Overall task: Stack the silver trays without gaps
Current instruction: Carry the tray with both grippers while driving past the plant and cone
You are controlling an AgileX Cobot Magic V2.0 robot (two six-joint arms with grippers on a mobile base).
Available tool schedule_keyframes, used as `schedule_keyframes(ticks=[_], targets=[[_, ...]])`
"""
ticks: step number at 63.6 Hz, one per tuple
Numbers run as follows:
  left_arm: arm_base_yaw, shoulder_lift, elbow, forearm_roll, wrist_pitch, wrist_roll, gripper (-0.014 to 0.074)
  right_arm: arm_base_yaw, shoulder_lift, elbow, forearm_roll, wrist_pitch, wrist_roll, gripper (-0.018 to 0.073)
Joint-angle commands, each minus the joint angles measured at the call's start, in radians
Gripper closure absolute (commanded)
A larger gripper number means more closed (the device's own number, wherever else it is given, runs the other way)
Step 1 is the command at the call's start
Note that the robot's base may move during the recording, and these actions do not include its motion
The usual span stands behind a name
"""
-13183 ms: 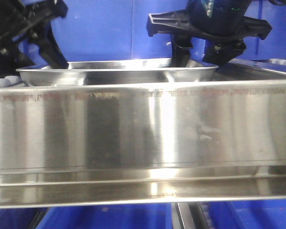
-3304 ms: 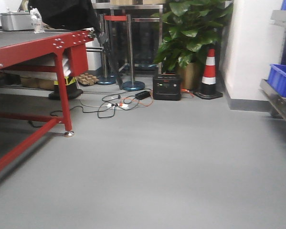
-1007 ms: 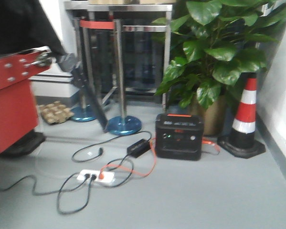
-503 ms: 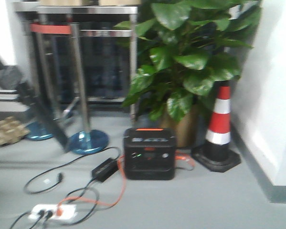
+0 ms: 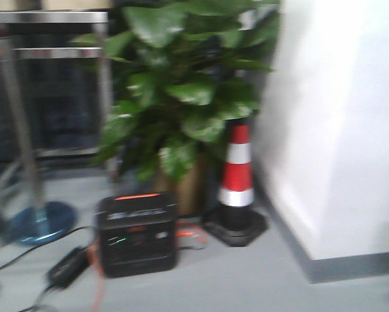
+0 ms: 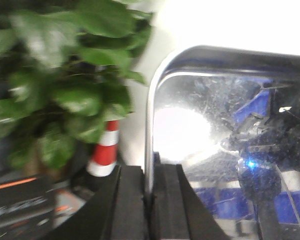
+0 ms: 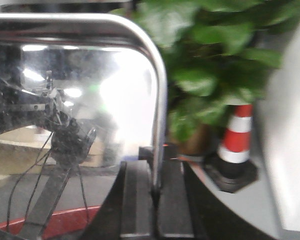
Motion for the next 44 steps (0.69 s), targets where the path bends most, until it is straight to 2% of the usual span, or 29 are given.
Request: schedule_keyframes(ticks=[1,44], targets=[[-0.02,-0.009,-0.012,-0.047,-0.021,0.001,0.0614,0.016,-0.004,-0.011,0.025,-0.128,-0.01,0.0619],[-0.02,-0.009,-0.012,-0.047,-0.021,0.001,0.0614,0.016,-0.004,-0.011,0.025,-0.131,-0.01,0.0619]])
